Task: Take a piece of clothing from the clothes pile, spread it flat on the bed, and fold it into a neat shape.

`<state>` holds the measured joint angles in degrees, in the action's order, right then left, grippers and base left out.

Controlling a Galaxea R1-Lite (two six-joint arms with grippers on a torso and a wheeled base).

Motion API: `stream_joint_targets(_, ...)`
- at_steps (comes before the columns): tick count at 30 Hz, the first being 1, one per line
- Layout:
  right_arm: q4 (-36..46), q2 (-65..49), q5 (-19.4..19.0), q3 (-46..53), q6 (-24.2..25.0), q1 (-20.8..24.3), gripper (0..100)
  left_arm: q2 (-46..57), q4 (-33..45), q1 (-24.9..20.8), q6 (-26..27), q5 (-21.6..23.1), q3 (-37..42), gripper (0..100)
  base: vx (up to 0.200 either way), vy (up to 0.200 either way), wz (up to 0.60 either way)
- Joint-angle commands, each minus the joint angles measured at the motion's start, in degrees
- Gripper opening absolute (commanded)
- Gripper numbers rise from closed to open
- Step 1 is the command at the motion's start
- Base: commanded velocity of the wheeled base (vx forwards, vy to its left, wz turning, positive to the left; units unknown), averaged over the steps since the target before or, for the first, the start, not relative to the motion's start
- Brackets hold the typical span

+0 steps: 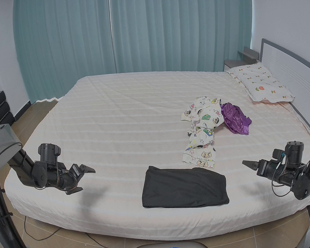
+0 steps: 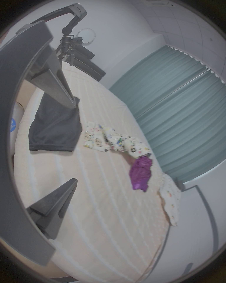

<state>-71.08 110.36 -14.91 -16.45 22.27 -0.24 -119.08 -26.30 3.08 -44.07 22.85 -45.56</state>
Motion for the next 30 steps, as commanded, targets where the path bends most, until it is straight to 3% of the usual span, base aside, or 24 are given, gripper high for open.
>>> stream_joint_targets(1,0.8,-23.7,3.7,9.0,0.5,-0.8,100,19.0,-0.3,0.3,-3.0,-0.3,4.4,100,0.0,0.0,0.0)
stream_joint_targets(7,0.9,-36.0,3.9,14.9,0.2,-2.7,100,37.8,-0.3,0.3,-2.2,-0.3,12.5,100,0.0,0.0,0.0)
stream_joint_targets(11,2.7,-42.2,3.7,16.4,0.2,-2.7,100,44.5,0.2,1.0,0.6,0.4,15.9,100,0.0,0.0,0.0)
stream_joint_targets(14,13.2,-53.4,3.4,16.4,0.0,-2.6,100,50.4,0.0,1.2,6.8,0.5,23.1,100,0.0,0.0,0.0)
stream_joint_targets(21,36.8,-73.0,3.3,13.9,-1.1,-1.9,100,67.3,0.5,0.6,8.6,4.3,31.4,100,0.0,0.0,0.0)
stream_joint_targets(24,53.4,-84.7,3.4,13.2,-3.6,-0.6,100,74.2,4.6,-1.4,10.0,4.6,32.3,100,0.0,0.0,0.0)
stream_joint_targets(30,71.2,-99.7,3.4,12.8,-10.9,0.3,100,86.0,15.3,-4.6,13.0,4.2,32.5,100,0.0,0.0,0.0)
